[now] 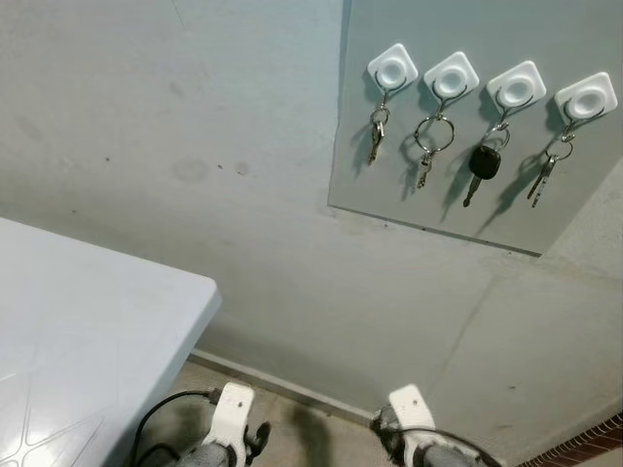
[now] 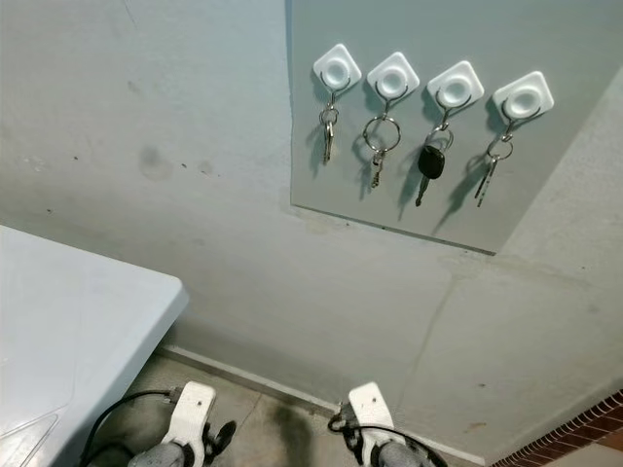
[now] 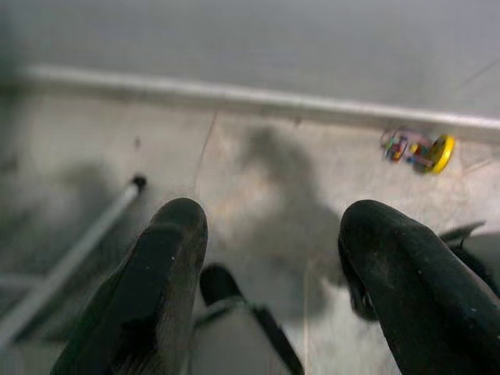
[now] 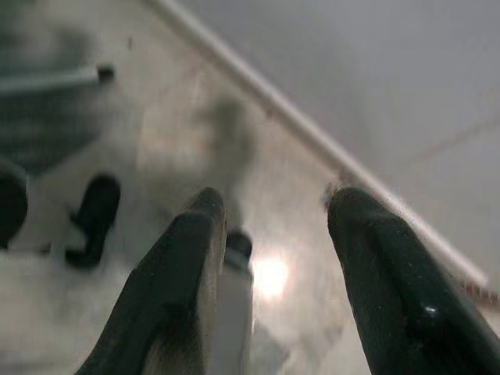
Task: Hang keys on a hook
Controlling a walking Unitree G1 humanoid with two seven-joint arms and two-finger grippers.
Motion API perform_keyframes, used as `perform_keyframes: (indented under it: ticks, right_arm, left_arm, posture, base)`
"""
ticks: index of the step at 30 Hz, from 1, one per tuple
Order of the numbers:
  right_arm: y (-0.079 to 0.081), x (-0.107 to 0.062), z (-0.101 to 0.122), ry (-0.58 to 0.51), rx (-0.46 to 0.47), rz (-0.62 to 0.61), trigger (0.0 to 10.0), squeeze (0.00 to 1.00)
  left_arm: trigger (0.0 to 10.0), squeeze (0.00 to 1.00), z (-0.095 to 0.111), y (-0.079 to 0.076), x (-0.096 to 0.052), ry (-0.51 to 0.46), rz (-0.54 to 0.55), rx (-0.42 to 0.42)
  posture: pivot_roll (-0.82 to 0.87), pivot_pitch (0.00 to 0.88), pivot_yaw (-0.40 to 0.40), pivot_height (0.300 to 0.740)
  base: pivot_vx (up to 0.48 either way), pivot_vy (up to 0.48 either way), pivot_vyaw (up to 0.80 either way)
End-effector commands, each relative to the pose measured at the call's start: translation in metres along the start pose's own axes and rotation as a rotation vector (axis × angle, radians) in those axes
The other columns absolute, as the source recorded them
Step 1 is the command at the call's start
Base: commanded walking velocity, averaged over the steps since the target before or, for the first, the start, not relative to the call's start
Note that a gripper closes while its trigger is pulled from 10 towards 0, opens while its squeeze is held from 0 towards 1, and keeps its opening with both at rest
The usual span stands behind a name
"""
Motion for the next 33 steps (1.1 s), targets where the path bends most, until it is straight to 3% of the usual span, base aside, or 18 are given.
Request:
perform_keyframes:
  ticks: [1,5,14,21,23,33]
  right_arm:
    - [0.002,-0.002,-0.010,0.037,-0.013,0.006,10.0,0.00]
    - [0.005,-0.004,-0.023,0.082,0.030,0.001,10.0,0.00]
    - [0.002,-0.002,-0.018,0.078,0.096,-0.020,10.0,0.00]
    - [0.008,-0.001,-0.016,0.084,0.059,0.008,10.0,0.00]
    - [0.009,0.000,-0.016,0.091,0.119,0.005,10.0,0.00]
    - [0.007,0.000,-0.014,0.090,0.150,-0.005,10.0,0.00]
  left_arm:
    - [10.0,0.00,-0.007,0.013,-0.003,0.015,0.053,-0.021]
    - [10.0,0.00,-0.012,0.026,-0.007,0.007,0.121,-0.070]
    - [10.0,0.00,-0.009,0.034,-0.008,-0.020,0.168,-0.143]
    - [10.0,0.00,-0.006,0.036,-0.008,-0.021,0.172,-0.130]
    - [10.0,0.00,0.001,0.038,-0.007,-0.034,0.172,-0.123]
    - [10.0,0.00,-0.007,0.033,-0.007,-0.014,0.158,-0.111]
  posture:
    - [-0.17,0.000,0.006,0.740]
    - [-0.16,0.000,-0.008,0.740]
    - [-0.15,0.000,-0.013,0.740]
    - [-0.15,0.000,-0.006,0.740]
    - [-0.14,0.000,-0.004,0.740]
    - [-0.14,0.000,0.000,0.740]
  base:
    - [0.000,0.000,0.00]
    - [0.000,0.000,0.00]
    - [0.000,0.000,0.00]
    - [0.000,0.000,0.00]
    - [0.000,0.000,-0.58]
    - [0.000,0.000,-0.62]
Point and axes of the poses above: a point about 5 cm out from each wrist's last joint towards the gripper, its own x axis pointing out of the wrist towards the gripper, its own z axis along the axis of the wrist's last joint, y = z × x, the point moved 6 cm from there along x, pointing out of the wrist towards the gripper, and after that the axes turned 15 degrees about -x, right-handed, at the moved point
